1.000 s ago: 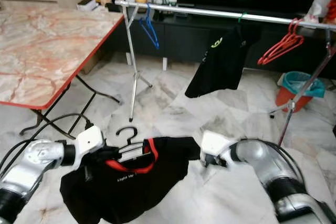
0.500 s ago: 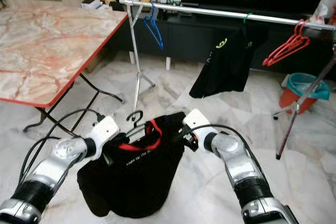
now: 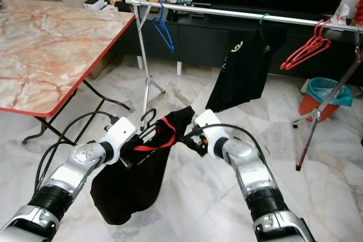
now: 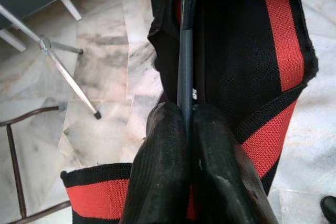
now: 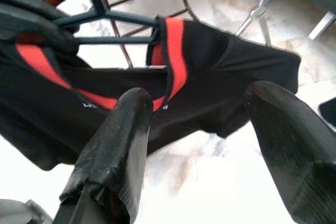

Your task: Hang hanger

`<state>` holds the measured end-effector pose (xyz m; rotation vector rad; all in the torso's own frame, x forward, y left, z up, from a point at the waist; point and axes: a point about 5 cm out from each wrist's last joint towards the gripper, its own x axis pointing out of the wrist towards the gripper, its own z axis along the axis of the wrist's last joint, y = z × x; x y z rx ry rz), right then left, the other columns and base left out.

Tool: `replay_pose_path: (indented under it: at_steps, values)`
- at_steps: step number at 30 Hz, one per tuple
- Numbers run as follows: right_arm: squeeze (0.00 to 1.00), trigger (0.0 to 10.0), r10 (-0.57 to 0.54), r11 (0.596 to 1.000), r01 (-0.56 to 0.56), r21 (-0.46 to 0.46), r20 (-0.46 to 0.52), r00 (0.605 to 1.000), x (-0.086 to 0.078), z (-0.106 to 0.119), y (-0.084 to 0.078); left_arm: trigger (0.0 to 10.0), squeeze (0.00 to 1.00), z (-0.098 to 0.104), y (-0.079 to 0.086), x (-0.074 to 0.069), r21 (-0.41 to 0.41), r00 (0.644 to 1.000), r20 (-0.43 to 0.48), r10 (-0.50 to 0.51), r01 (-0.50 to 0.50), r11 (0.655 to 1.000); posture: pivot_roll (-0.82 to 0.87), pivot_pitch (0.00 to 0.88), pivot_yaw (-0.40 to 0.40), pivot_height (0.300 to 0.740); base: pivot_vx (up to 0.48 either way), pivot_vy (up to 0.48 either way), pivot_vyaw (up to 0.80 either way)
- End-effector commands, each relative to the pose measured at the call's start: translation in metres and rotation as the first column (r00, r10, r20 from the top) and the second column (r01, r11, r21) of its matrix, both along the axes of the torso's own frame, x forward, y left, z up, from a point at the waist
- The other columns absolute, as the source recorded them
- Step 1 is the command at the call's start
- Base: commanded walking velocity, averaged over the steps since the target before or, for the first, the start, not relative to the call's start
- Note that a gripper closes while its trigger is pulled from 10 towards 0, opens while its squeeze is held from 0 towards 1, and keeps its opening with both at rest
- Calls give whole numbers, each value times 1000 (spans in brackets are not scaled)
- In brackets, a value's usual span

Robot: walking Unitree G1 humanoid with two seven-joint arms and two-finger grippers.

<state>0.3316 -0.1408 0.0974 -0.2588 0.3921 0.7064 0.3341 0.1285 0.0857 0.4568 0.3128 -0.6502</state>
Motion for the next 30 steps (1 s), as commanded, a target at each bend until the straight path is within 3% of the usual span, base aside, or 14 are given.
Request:
replay_pose_path:
  at_steps: [1, 6, 10, 12, 22, 30]
  values:
    - [0, 10000, 17, 1000, -17, 10, 2, 1000, 1, 4, 6, 10000, 0, 13, -7, 7, 9, 999, 41, -13, 13, 1000, 65, 0, -22, 740, 0, 0, 0]
    - [0, 10000, 69, 998, -69, 0, -11, 998, -3, 1, 15, 10000, 0, 20, -17, 9, 16, 999, 43, -32, 31, 999, 64, 0, -26, 740, 0, 0, 0]
    - [0, 10000, 19, 998, -20, -61, -25, 1000, -1, -5, 10, 10000, 0, 25, -24, 9, 48, 997, 51, -51, 49, 998, 60, 0, -28, 740, 0, 0, 0]
    - [0, 10000, -6, 999, 5, -36, -26, 1000, 0, -4, 10, 10000, 0, 28, -30, 6, 32, 997, 48, -60, 58, 998, 65, 0, -30, 740, 0, 0, 0]
    - [0, 10000, -70, 991, 73, -108, 34, 997, 9, -4, 7, 10000, 0, 42, -54, -6, 16, 987, 60, -151, 150, 989, 72, 0, -37, 740, 0, 0, 0]
    - [0, 10000, -147, 974, 162, -157, 101, 984, 17, 0, -3, 10000, 0, 43, -58, -11, 18, 984, 54, -170, 170, 985, 78, 0, -40, 740, 0, 0, 0]
